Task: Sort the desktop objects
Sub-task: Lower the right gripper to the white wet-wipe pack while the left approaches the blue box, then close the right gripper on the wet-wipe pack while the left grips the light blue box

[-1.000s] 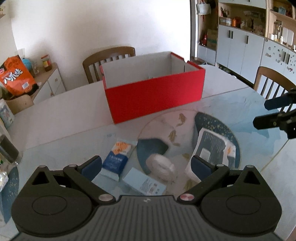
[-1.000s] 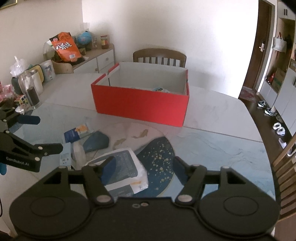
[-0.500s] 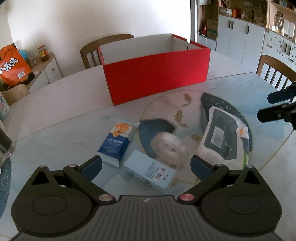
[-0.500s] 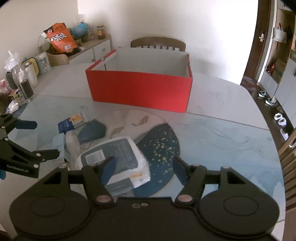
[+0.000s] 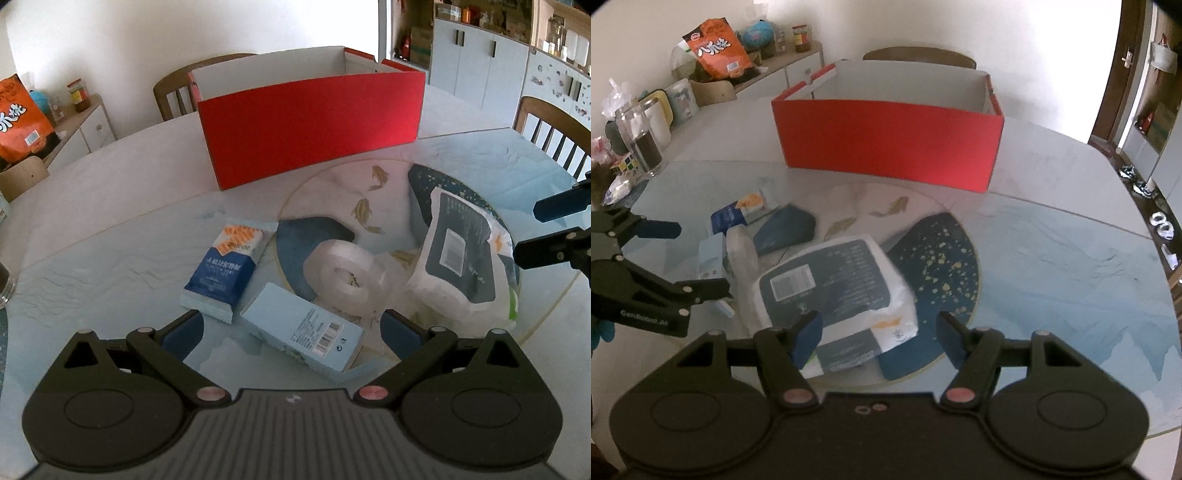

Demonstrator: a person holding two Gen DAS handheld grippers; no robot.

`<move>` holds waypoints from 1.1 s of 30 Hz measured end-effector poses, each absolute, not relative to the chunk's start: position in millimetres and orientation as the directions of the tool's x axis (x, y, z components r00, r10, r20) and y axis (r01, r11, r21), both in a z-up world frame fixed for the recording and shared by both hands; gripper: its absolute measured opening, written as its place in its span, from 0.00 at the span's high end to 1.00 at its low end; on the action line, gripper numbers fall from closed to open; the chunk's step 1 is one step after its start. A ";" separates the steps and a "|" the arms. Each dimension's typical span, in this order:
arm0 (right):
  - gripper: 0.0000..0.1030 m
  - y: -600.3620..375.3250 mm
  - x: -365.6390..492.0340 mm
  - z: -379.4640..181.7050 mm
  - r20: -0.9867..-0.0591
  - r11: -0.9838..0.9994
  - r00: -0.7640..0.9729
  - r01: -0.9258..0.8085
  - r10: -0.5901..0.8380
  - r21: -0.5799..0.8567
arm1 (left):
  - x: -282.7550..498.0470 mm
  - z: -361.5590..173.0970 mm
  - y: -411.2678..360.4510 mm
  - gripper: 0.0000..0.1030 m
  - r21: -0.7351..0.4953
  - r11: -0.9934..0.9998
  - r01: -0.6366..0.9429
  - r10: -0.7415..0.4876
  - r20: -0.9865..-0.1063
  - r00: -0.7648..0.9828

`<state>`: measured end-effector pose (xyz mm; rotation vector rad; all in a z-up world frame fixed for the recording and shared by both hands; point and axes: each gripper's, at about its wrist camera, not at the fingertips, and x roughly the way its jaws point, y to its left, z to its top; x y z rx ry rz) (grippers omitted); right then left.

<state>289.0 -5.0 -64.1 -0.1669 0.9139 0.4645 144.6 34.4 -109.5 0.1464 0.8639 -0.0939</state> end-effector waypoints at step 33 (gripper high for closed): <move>0.49 -11.0 330.6 -107.8 -0.832 0.883 0.407 -0.429 0.377 0.190 | 158.6 -133.8 39.4 0.09 0.058 0.984 0.168 -0.058 -0.788 0.613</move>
